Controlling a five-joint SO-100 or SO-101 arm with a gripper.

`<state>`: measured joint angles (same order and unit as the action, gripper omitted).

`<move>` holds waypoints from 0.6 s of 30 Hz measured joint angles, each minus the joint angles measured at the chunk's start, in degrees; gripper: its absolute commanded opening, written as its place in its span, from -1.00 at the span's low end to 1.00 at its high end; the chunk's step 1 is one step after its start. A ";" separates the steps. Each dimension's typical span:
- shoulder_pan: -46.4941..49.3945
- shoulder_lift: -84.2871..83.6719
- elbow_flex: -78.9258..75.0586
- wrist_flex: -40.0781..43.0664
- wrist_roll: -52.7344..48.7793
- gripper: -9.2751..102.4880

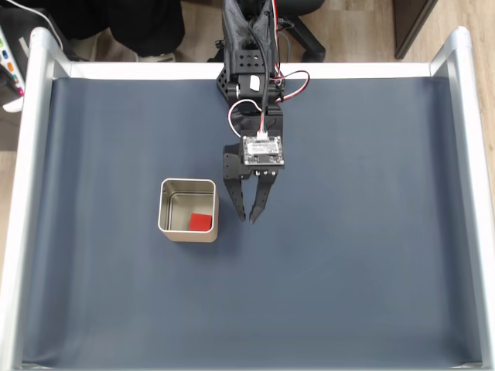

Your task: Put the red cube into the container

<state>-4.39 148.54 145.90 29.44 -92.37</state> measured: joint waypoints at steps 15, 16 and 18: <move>-0.70 26.46 26.10 3.43 0.88 -0.83; -0.70 27.60 26.81 4.04 1.14 -0.83; -0.70 29.97 28.48 5.19 1.76 -0.83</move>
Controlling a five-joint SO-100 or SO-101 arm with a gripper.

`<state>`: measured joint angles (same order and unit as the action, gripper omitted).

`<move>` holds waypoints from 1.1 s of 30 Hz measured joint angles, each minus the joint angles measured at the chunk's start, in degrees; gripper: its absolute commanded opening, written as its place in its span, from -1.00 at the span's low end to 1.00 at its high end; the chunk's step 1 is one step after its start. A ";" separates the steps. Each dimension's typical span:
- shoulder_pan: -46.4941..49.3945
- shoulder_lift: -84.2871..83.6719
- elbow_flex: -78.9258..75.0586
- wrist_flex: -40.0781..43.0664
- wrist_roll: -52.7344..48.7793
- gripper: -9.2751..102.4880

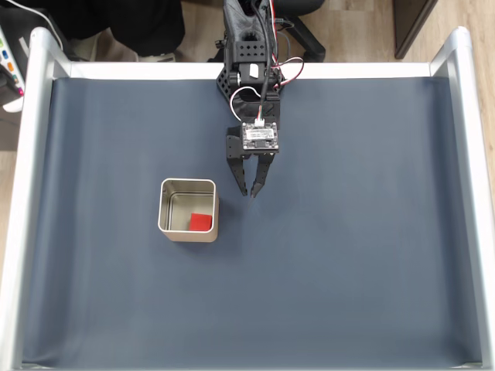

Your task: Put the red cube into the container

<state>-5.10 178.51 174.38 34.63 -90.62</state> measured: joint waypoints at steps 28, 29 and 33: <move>0.44 12.92 5.36 29.09 10.11 -0.83; 0.44 12.92 5.36 29.97 10.11 -0.83; 0.35 12.92 5.36 33.22 8.53 -0.83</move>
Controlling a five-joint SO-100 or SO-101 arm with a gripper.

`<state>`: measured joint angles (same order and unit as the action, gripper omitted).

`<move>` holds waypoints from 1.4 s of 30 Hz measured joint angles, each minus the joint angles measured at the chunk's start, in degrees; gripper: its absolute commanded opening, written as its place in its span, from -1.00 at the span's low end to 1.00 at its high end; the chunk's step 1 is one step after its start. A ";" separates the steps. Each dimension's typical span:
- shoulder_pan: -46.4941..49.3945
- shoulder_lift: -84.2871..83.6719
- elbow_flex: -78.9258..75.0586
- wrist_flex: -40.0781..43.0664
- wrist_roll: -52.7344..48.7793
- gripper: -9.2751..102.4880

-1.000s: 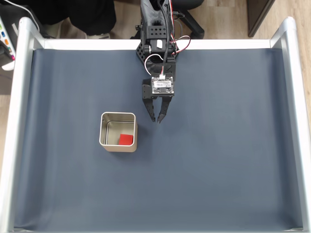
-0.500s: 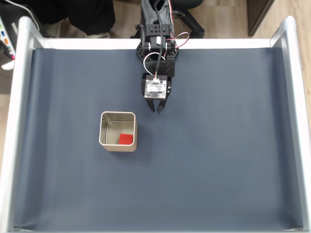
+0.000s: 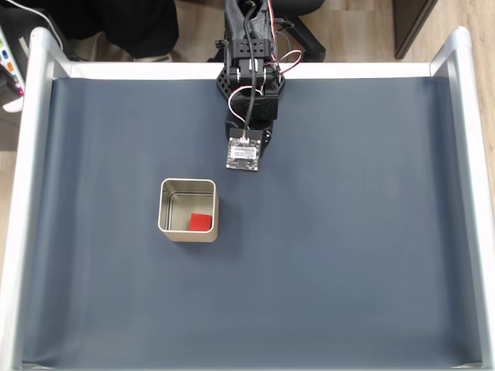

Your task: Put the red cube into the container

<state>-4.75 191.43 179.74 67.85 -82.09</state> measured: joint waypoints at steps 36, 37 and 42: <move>-2.02 0.88 0.00 6.42 -7.03 -0.82; -2.02 0.88 0.00 6.42 -7.03 -0.82; -2.02 0.88 0.00 6.42 -7.03 -0.82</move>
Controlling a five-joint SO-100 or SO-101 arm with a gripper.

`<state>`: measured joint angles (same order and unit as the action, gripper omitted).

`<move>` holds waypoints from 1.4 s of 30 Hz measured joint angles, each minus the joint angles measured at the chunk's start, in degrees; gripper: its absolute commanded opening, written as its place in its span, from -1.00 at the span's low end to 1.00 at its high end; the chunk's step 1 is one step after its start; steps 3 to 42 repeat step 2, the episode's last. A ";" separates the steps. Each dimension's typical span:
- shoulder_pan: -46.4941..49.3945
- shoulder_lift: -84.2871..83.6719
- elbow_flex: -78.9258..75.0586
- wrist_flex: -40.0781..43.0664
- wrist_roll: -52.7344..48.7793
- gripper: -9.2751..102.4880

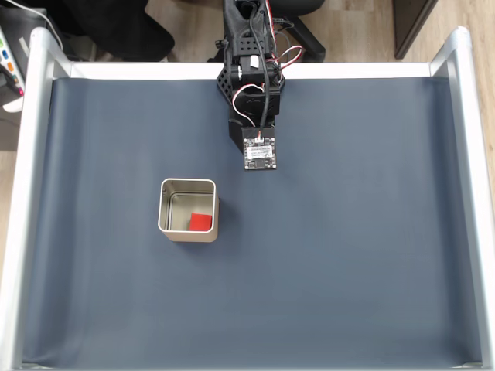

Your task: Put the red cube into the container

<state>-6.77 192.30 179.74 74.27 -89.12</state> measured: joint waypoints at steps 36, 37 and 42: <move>0.00 0.00 0.00 0.00 0.00 -0.82; 0.00 0.00 0.00 0.00 0.00 -0.82; 0.00 0.00 0.00 0.00 0.00 -0.82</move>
